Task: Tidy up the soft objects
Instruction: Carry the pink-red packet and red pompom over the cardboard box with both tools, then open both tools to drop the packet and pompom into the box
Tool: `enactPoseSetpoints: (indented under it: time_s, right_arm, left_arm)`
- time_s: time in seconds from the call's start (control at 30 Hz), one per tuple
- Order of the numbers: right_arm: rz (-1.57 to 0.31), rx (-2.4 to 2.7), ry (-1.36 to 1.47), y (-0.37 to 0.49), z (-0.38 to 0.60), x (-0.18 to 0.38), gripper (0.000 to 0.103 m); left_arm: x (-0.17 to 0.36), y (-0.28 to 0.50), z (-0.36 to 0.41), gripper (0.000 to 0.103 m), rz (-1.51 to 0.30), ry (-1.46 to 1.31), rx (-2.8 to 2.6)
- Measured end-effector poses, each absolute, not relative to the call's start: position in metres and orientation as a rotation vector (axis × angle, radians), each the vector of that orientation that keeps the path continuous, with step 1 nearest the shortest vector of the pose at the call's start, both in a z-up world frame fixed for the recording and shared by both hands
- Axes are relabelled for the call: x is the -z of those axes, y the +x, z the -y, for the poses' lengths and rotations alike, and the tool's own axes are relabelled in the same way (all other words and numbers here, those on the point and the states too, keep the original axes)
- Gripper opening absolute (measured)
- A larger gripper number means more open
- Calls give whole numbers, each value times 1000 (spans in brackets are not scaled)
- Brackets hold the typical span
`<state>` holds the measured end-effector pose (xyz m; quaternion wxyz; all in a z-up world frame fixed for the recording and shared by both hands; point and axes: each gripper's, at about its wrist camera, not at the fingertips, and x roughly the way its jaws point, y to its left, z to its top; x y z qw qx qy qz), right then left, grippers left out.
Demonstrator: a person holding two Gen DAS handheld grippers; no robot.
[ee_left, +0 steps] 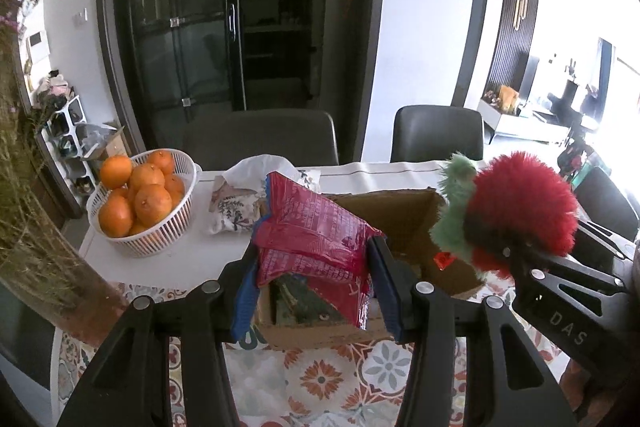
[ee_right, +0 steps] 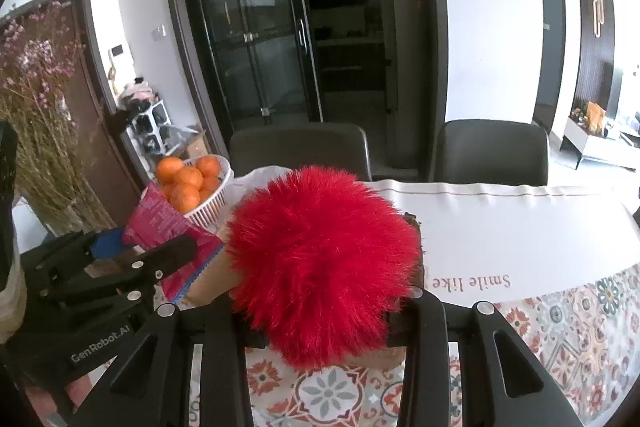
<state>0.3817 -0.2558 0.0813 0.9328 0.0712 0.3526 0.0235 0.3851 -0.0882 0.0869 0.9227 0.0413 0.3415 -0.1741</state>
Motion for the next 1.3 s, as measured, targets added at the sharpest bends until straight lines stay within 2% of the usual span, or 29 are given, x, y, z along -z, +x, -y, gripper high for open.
enactPoseSetpoints:
  time_s: [0.37,0.67,0.73,0.77,0.83,0.9,0.97,1.2,1.3]
  right_arm:
    - [-784,-54,111,412,257,-51,38]
    - [-914,-93,116,436,259,-19,38]
    - [-945,-102,128,440,261,-11,38]
    - [-960,-106,136,441,262,-8,39]
    - [-989,-117,154,443,263,-1,41]
    - [-1018,-114,166,445,264,3,44]
    - [-1044,-81,181,446,268,7,56]
    - [-984,-22,163,427,266,-16,59]
    - [-912,42,149,402,262,-36,68]
  left_arm:
    - [-58,421,98,51,-749,101,347]
    - [-29,443,109,51,-831,132,363]
    - [-24,448,112,54,-855,135,371]
    - [-22,450,112,60,-865,137,373]
    - [-16,453,115,65,-891,145,377]
    - [-13,454,117,77,-900,154,369]
    - [-13,453,117,85,-902,163,358]
    - [-24,439,104,94,-879,166,266]
    - [-37,422,91,99,-856,145,219]
